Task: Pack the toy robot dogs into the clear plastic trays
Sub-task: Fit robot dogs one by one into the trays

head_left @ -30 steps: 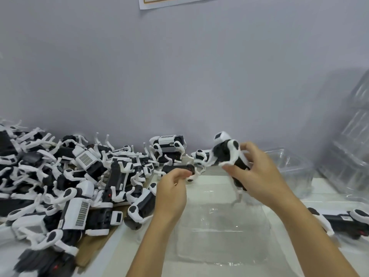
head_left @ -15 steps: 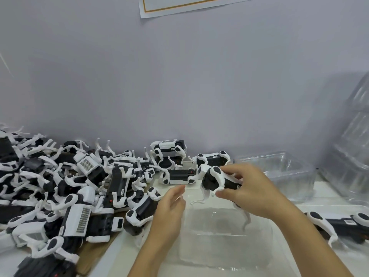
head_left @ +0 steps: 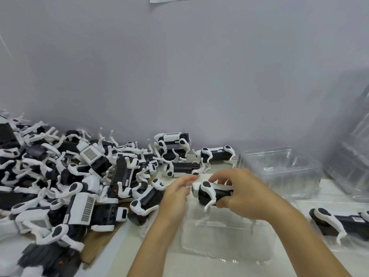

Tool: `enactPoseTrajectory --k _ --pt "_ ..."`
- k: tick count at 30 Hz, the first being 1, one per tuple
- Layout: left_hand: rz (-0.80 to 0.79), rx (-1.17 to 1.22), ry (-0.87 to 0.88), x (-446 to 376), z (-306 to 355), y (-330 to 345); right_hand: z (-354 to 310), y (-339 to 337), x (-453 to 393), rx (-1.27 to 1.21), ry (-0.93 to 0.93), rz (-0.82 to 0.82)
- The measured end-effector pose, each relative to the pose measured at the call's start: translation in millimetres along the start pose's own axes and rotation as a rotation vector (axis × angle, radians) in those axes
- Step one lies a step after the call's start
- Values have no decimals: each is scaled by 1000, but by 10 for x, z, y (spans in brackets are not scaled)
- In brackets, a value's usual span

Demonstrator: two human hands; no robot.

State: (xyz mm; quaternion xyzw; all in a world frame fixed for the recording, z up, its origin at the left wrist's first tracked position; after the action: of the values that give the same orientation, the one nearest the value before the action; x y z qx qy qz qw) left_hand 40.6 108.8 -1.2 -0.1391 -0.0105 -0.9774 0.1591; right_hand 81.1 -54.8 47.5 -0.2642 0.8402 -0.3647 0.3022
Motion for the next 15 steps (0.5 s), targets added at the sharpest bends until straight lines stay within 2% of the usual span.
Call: enactPoseTrajectory --k 3,6,11,15 --pt "37 -61 -38 -8 34 33 -13 7 0 12 -5 -2" --pt "51 -22 -37 38 7 52 -5 8 9 -6 -1 9" --pt "-8 37 -29 -5 10 47 -7 7 11 -5 -65 47" --pt "-25 64 -100 -107 -30 76 -17 -3 9 -8 -107 68"
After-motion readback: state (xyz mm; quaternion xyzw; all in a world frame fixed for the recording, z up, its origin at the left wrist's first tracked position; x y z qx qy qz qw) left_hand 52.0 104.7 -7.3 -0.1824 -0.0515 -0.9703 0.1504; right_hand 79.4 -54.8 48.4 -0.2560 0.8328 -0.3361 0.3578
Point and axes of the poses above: each hand's wrist, its own x-axis away from the middle knuckle, its own y-axis out of the palm, z = x × y, the point moved 5 cm from there along -x, towards the middle knuckle, and after that the axes turned 15 degrees about -y, right-handed, at the moved point
